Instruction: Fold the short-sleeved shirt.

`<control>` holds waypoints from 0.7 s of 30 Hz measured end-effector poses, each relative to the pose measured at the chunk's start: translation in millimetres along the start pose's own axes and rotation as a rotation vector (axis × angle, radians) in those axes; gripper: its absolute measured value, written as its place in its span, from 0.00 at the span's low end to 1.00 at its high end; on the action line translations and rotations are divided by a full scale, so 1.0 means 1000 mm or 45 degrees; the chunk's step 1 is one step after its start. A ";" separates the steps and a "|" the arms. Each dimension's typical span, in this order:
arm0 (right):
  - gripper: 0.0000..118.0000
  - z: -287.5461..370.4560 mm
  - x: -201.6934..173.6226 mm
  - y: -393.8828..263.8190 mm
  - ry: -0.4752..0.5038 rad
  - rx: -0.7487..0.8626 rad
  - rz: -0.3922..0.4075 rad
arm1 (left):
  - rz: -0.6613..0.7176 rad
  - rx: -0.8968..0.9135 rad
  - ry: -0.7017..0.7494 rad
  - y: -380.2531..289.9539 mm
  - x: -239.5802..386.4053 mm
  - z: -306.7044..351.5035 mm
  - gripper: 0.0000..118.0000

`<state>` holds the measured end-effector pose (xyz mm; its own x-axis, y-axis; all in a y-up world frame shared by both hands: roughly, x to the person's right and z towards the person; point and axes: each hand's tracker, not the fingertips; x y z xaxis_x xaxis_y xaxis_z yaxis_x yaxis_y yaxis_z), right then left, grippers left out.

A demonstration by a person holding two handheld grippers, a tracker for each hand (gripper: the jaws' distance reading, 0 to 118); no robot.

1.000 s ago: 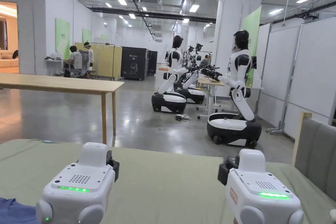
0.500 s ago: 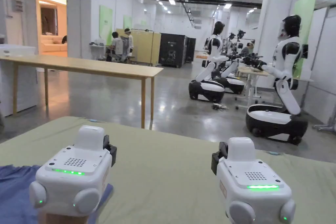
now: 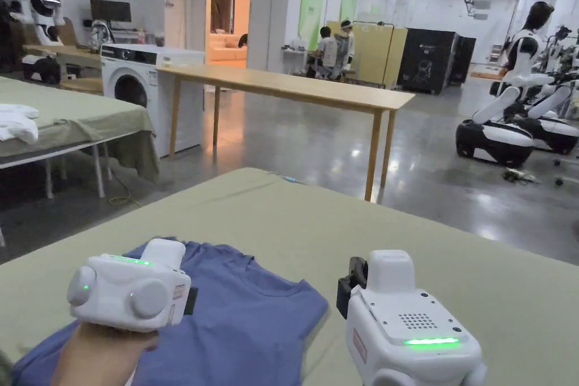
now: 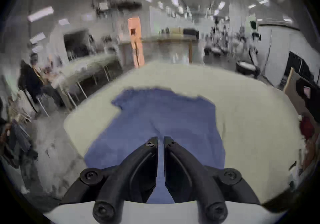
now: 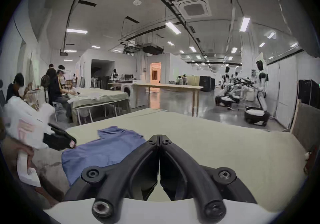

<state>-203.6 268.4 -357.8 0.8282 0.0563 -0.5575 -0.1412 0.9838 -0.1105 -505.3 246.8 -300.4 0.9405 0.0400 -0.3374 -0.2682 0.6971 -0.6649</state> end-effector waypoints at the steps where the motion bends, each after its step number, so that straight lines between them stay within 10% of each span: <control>1: 0.05 -0.005 0.000 -0.004 0.002 -0.007 0.006 | 0.021 -0.081 -0.063 0.005 -0.001 -0.019 0.05; 3: 0.05 -0.016 0.002 -0.013 0.001 -0.032 0.015 | 0.016 -0.134 -0.079 0.009 0.003 -0.057 0.21; 5: 0.05 -0.027 0.006 -0.021 -0.012 -0.062 0.031 | -0.021 -0.198 -0.059 0.014 0.011 -0.094 1.00; 15: 0.05 -0.066 0.046 -0.062 -0.100 -0.219 0.015 | 0.020 -0.304 0.024 -0.005 0.062 -0.183 0.98; 19: 0.05 -0.068 0.056 -0.071 -0.126 -0.244 0.017 | 0.039 -0.272 0.036 0.000 0.040 -0.228 0.71; 21: 0.05 -0.066 0.059 -0.073 -0.128 -0.257 -0.005 | -0.011 -0.159 0.090 0.004 0.042 -0.222 0.14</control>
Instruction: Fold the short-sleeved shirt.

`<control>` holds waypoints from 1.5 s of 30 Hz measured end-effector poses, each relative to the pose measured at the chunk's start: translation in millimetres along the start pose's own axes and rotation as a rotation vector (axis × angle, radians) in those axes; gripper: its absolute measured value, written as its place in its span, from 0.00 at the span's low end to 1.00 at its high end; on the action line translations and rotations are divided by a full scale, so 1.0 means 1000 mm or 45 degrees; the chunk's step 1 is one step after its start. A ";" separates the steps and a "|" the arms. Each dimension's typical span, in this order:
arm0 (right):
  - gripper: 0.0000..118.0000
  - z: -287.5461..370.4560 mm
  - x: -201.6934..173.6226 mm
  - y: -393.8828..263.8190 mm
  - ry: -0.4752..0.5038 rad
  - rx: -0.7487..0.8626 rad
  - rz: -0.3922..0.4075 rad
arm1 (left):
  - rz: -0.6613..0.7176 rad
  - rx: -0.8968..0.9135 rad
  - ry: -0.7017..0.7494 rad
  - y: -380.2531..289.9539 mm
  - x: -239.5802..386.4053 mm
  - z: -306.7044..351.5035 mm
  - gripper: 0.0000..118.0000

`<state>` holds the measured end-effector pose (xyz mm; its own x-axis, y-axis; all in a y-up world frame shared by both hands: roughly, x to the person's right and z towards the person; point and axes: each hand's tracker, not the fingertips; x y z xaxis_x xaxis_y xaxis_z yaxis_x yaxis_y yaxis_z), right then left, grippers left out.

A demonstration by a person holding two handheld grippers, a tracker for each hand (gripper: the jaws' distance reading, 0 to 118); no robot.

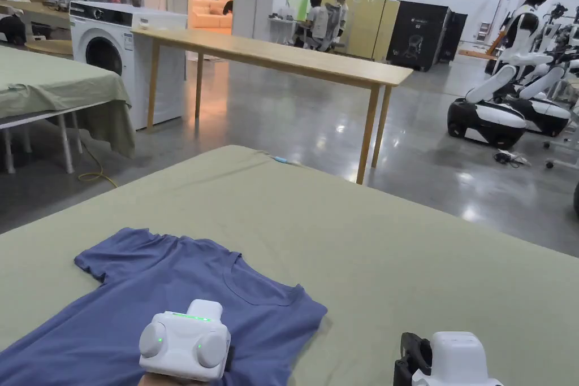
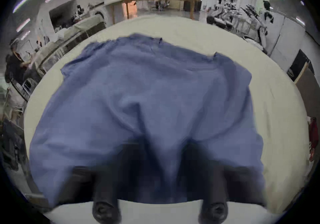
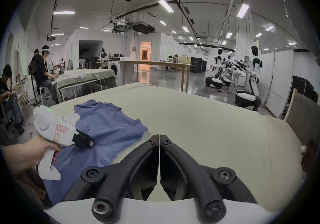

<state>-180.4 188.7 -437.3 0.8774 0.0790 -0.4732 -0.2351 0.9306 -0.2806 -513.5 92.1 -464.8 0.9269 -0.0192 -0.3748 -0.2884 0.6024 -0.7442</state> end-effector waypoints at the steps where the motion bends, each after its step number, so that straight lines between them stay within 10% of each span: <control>1: 0.05 0.001 0.001 -0.001 -0.002 -0.005 -0.009 | -0.009 0.017 0.057 0.000 0.000 0.001 0.00; 10: 0.05 0.036 0.043 -0.004 -0.077 0.024 -0.100 | -0.080 0.157 -0.254 0.015 0.048 0.039 0.00; 25: 0.05 0.192 0.212 -0.030 -0.540 0.080 -0.219 | -0.384 0.480 -1.014 0.014 0.342 0.252 0.00; 39: 0.05 0.268 0.313 -0.097 -0.716 -0.011 -0.295 | -0.685 0.003 -0.765 -0.128 0.528 0.158 0.00; 41: 0.05 0.269 0.313 -0.099 -0.709 -0.015 -0.282 | -0.671 0.052 -0.772 -0.126 0.522 0.167 0.13; 42: 0.05 0.270 0.313 -0.098 -0.700 -0.014 -0.284 | -0.659 0.091 -0.777 -0.123 0.518 0.174 0.37; 43: 0.05 0.268 0.313 -0.098 -0.690 -0.015 -0.291 | -0.647 0.150 -0.784 -0.120 0.512 0.184 0.85; 45: 0.05 0.268 0.309 -0.094 -0.660 -0.014 -0.301 | -0.642 0.241 -0.822 -0.113 0.490 0.208 0.99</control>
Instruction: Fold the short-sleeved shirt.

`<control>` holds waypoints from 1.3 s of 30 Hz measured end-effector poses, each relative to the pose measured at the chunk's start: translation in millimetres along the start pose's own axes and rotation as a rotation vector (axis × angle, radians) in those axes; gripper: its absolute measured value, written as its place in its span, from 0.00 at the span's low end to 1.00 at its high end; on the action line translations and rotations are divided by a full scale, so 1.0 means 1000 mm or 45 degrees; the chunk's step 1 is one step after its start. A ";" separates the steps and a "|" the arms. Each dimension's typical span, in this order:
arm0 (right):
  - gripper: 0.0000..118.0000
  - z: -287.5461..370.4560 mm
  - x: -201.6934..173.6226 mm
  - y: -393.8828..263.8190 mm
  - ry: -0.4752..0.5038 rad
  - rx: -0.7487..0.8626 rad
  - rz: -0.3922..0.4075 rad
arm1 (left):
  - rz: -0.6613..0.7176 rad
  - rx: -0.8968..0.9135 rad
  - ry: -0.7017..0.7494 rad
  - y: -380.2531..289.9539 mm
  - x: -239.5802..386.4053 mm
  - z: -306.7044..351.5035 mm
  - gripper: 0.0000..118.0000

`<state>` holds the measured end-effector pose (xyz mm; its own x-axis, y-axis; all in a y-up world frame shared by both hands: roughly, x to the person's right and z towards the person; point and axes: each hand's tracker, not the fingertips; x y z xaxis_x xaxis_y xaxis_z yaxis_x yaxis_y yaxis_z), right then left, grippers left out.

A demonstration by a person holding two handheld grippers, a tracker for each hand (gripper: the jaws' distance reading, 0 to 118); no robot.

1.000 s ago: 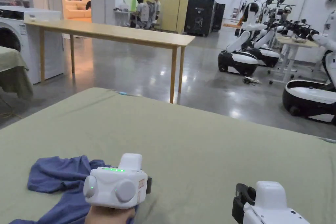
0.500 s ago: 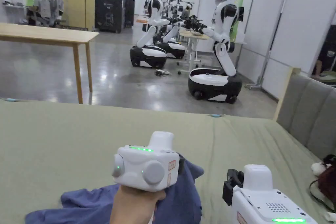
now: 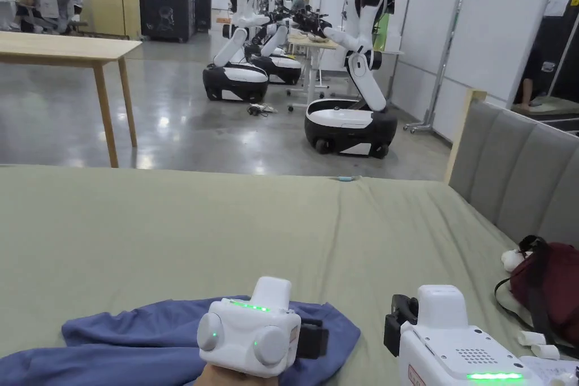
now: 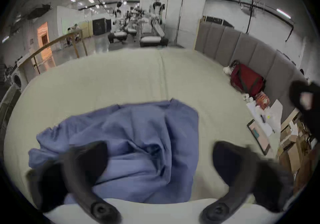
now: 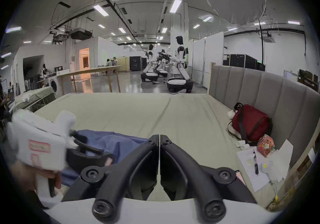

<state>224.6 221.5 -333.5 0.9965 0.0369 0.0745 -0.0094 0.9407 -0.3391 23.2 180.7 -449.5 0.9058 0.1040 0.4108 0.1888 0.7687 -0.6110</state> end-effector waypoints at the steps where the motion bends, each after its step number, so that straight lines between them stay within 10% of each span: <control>1: 0.05 0.001 -0.004 0.002 0.013 0.004 -0.003 | -0.014 0.117 -0.016 0.003 -0.005 0.023 0.97; 12: 0.05 0.018 -0.065 0.007 0.145 0.096 0.020 | -0.164 0.602 0.479 -0.063 -0.145 0.206 0.94; 14: 0.05 0.019 -0.073 0.006 0.163 0.102 0.009 | -0.083 0.539 0.531 -0.080 -0.174 0.219 0.53; 15: 0.05 0.018 -0.076 0.005 0.165 0.100 0.006 | -0.050 0.489 0.564 -0.086 -0.188 0.219 0.11; 16: 0.05 0.016 -0.079 0.005 0.170 0.097 0.002 | -0.045 0.360 0.545 -0.096 -0.202 0.216 0.00; 24: 0.05 0.002 -0.094 0.000 0.197 0.041 0.010 | 0.365 -0.019 0.495 -0.081 -0.316 0.172 0.00; 28: 0.05 -0.012 -0.092 -0.005 0.192 0.004 0.029 | 0.304 -0.169 0.524 -0.082 -0.330 0.125 0.00; 29: 0.05 -0.016 -0.090 -0.006 0.189 -0.003 0.030 | 0.298 -0.177 0.526 -0.082 -0.333 0.114 0.11; 30: 0.05 -0.020 -0.087 -0.007 0.181 -0.012 0.032 | 0.307 -0.178 0.553 -0.081 -0.336 0.102 0.37; 31: 0.05 -0.024 -0.084 -0.008 0.171 -0.021 0.030 | 0.319 -0.178 0.571 -0.081 -0.347 0.092 0.85; 32: 0.05 -0.028 -0.081 -0.008 0.164 -0.028 0.031 | 0.332 -0.181 0.584 -0.080 -0.351 0.081 0.99; 39: 0.05 -0.057 -0.053 -0.012 0.082 -0.108 0.044 | 0.325 -0.316 0.597 -0.072 -0.358 0.030 0.95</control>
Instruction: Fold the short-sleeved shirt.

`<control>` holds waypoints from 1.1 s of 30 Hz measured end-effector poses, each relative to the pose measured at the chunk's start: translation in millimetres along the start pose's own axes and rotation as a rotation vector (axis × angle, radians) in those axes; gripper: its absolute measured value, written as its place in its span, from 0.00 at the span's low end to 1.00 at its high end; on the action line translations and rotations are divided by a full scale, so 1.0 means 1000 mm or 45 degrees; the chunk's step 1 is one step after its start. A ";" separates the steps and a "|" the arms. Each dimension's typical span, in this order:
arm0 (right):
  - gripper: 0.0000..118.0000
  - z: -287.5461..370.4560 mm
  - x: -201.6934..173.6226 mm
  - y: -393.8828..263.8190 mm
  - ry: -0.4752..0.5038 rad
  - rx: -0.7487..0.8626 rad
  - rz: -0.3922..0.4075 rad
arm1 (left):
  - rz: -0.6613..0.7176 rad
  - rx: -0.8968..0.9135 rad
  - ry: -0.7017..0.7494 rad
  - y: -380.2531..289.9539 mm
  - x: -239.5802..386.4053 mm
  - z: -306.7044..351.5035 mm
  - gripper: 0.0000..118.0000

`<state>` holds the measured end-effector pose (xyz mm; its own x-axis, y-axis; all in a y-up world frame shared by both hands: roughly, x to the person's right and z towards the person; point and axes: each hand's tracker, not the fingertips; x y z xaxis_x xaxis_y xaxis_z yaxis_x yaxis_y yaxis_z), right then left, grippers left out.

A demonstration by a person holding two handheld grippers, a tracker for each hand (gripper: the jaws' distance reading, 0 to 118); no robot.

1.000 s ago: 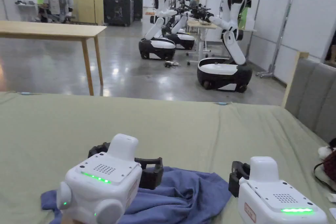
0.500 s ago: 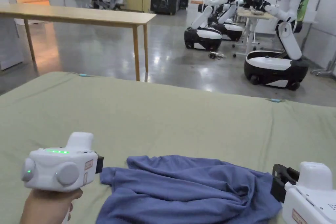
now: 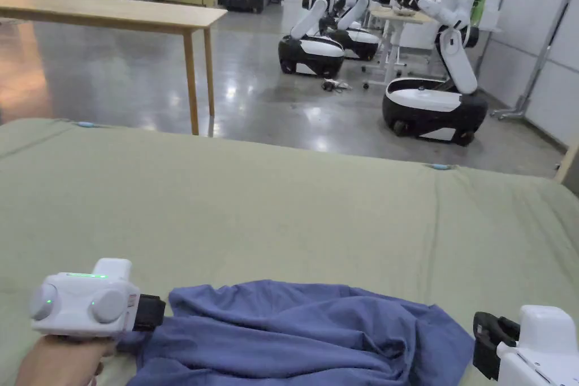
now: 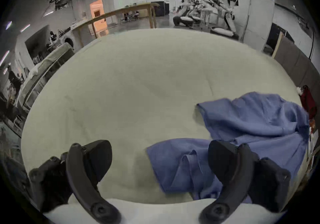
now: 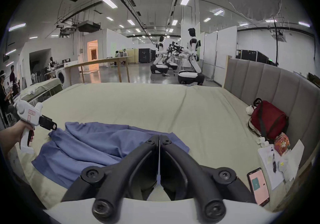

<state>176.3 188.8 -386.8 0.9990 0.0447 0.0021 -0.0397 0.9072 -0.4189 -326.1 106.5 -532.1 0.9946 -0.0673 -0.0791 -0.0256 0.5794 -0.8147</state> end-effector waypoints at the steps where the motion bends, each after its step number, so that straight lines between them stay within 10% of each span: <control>1: 0.05 -0.006 0.006 0.000 -0.015 -0.018 -0.008 | -0.046 -0.055 0.024 -0.001 0.005 -0.006 0.89; 6: 0.07 -0.061 0.039 -0.001 -0.129 -0.190 0.000 | -0.127 -0.009 -0.065 -0.002 0.017 0.010 0.01; 9: 0.14 -0.109 0.052 0.000 -0.108 -0.339 0.022 | -0.114 0.075 -0.093 0.002 0.014 0.034 0.00; 11: 0.61 -0.139 0.055 -0.003 -0.109 -0.402 0.059 | -0.064 0.138 -0.105 0.006 0.014 0.051 0.00; 13: 0.72 -0.163 0.057 -0.010 -0.064 -0.455 0.069 | -0.068 0.152 -0.119 0.015 0.009 0.060 0.00; 17: 0.71 -0.193 0.058 -0.026 -0.008 -0.638 0.031 | -0.070 0.186 -0.125 0.022 0.009 0.068 0.00; 20: 0.07 -0.192 0.064 -0.034 0.071 -0.680 -0.087 | -0.069 0.204 -0.116 0.023 0.006 0.065 0.00; 24: 0.07 -0.166 0.063 -0.012 0.052 -0.587 0.061 | -0.069 0.218 -0.089 0.030 0.000 0.070 0.00; 33: 0.07 -0.081 0.084 0.139 0.105 -0.187 0.030 | -0.065 0.454 -0.040 0.088 -0.026 0.148 0.00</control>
<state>256.8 284.5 -518.2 0.9964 0.0255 -0.0813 -0.0660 0.8351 -0.5461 -339.4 280.1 -516.9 0.9964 -0.0816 -0.0215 0.0552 0.8231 -0.5651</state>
